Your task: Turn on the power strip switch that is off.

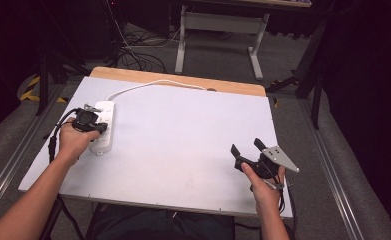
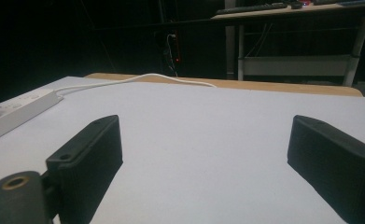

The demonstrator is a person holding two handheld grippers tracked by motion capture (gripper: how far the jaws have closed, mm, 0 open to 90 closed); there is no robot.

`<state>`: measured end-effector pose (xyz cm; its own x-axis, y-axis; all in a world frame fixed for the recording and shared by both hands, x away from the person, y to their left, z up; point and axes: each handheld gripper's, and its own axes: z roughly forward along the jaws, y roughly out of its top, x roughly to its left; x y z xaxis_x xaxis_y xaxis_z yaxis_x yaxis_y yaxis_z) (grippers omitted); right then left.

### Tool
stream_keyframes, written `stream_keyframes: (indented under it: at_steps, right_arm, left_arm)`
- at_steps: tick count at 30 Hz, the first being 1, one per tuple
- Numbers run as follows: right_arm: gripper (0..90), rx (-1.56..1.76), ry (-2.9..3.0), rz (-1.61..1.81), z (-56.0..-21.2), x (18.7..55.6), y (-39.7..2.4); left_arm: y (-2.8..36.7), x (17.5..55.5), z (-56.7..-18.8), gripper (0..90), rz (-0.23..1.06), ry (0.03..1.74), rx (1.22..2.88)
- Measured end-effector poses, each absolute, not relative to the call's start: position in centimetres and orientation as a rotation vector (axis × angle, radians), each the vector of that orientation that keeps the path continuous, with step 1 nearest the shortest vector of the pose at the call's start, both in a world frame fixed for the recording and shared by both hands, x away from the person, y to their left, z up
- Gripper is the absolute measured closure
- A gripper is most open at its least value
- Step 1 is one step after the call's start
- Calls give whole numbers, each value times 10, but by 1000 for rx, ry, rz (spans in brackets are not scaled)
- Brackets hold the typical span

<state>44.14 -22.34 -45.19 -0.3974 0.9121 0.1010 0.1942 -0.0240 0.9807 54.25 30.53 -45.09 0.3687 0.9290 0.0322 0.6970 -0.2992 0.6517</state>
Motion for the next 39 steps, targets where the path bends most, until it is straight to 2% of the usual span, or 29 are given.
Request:
stream_keyframes:
  at_steps: [24, 33, 39]
  right_arm:
    - [110, 1171, 1635, 1470, -452, 441, -223]
    - [112, 1174, 1636, 1468, -452, 441, -224]
    - [116, 1177, 1638, 1468, -452, 441, -224]
  left_arm:
    - [307, 542, -450, 900, 529, 1393, 2092]
    - [308, 539, -445, 900, 578, 1402, 2023]
    - [311, 533, -437, 900, 633, 1313, 1914]
